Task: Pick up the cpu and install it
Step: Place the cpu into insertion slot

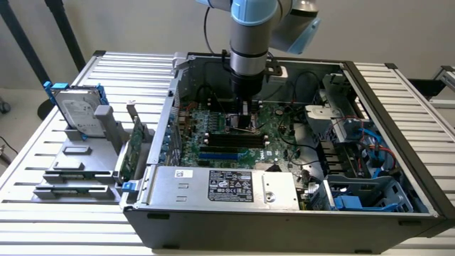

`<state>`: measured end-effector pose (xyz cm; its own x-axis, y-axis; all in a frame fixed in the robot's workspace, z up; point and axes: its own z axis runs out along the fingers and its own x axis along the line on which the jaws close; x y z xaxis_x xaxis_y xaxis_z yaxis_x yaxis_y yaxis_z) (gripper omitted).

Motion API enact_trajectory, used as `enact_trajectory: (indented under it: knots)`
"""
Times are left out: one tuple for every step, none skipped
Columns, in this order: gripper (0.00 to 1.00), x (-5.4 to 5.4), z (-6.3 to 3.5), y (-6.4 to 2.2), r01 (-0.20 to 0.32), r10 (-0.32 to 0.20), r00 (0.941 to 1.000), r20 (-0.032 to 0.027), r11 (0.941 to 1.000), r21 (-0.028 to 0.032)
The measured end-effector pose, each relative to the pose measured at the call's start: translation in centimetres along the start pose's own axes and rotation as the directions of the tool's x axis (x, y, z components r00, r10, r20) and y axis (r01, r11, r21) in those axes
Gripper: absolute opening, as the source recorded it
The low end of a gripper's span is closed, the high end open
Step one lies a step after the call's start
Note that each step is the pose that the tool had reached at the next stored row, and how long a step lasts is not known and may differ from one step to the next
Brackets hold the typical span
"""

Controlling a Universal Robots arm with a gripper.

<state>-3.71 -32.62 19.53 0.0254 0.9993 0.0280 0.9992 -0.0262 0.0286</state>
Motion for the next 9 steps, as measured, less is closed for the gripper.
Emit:
enact_trajectory:
  knots:
    - [0.55, 0.00, 0.00, 0.05, 0.000, 0.000, 1.0000, 0.0000, 1.0000, 0.0003]
    - [0.55, 0.00, 0.00, 0.08, 0.000, 0.000, 1.0000, 0.0000, 1.0000, 0.0005]
    - [0.55, 0.00, 0.00, 0.09, 0.000, 0.000, 1.0000, -0.0003, 1.0000, 0.0007]
    - [0.55, 0.01, 0.00, 0.09, 0.000, 0.000, 1.0000, -0.0004, 1.0000, 0.0006]
    - [0.55, 0.01, 0.01, 0.09, 0.000, 0.000, 1.0000, -0.0004, 1.0000, 0.0005]
    - [0.55, 0.01, 0.01, 0.09, 0.000, 0.000, 1.0000, -0.0005, 1.0000, 0.0005]
    - [0.55, 0.01, 0.01, 0.10, 0.000, 0.000, 1.0000, -0.0005, 1.0000, 0.0005]
    - [0.55, 0.01, 0.01, 0.10, 0.000, 0.000, 1.0000, -0.0005, 1.0000, 0.0005]
    - [0.55, 0.01, 0.01, 0.10, 0.000, 0.000, 1.0000, -0.0005, 1.0000, 0.0005]
